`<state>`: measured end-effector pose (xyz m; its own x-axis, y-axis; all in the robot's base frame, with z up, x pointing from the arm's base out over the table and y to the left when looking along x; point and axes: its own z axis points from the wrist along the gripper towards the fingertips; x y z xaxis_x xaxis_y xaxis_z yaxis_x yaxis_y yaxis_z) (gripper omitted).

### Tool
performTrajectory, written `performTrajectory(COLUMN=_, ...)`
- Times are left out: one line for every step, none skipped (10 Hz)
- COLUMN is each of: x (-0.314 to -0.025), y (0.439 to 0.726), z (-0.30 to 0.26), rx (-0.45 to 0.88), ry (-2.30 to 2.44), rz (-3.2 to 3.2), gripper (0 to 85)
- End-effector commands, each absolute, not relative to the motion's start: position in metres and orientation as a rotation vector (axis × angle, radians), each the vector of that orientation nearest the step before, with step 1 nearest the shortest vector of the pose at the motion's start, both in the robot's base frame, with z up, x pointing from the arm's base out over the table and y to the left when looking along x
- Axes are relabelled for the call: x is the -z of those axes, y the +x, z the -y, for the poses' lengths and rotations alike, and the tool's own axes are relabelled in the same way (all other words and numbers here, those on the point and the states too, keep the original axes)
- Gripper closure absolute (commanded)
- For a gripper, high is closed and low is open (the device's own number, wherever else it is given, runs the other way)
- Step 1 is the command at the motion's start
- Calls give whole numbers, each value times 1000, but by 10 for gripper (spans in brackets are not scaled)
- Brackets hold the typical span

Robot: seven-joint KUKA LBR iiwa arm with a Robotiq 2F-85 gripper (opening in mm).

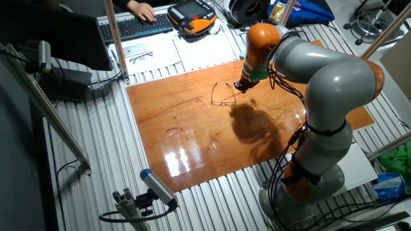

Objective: Unfold the leg of the glasses (with one hand)

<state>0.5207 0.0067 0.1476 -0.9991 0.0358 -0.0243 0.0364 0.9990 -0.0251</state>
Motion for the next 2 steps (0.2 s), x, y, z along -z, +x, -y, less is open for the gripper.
performTrajectory(x=-148, y=521, z=-7, rx=40, ry=56, rz=-3117, gripper=850)
performTrajectory(x=-148, y=521, z=-7, rx=40, ry=56, rz=-3117, gripper=850)
